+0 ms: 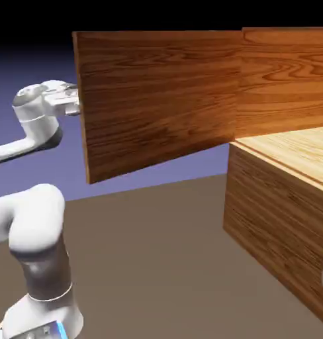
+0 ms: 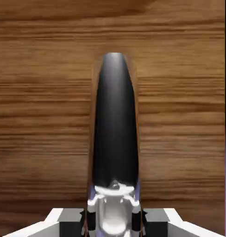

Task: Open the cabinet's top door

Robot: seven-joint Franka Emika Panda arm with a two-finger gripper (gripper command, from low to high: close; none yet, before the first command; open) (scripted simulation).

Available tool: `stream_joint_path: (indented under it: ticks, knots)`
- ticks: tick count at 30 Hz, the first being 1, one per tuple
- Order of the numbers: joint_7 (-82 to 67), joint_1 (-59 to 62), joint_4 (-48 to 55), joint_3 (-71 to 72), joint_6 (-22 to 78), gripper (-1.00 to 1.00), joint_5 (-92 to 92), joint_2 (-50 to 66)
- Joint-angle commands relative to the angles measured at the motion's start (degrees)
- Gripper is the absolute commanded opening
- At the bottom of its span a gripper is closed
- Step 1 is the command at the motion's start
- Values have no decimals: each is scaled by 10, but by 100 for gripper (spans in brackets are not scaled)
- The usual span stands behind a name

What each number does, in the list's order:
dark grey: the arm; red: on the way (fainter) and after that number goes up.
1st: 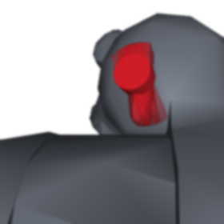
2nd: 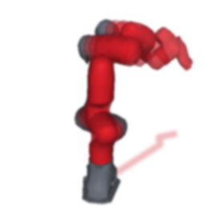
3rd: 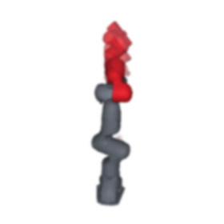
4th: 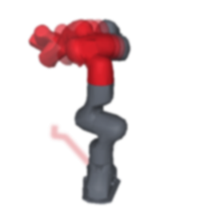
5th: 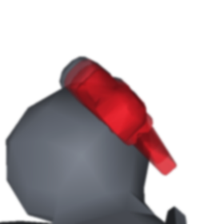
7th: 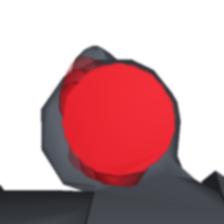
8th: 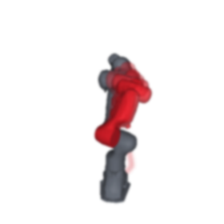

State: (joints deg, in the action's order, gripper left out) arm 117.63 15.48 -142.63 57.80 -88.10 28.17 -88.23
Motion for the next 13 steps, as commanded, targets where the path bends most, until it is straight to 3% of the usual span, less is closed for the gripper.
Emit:
stream_joint_path:
  ticks: [1, 13]
  knots:
    - [-2, 15, 21, 10, 18, -100, -7, 3]
    - [-32, 191, 263, 87, 204, -100, -53, 23]
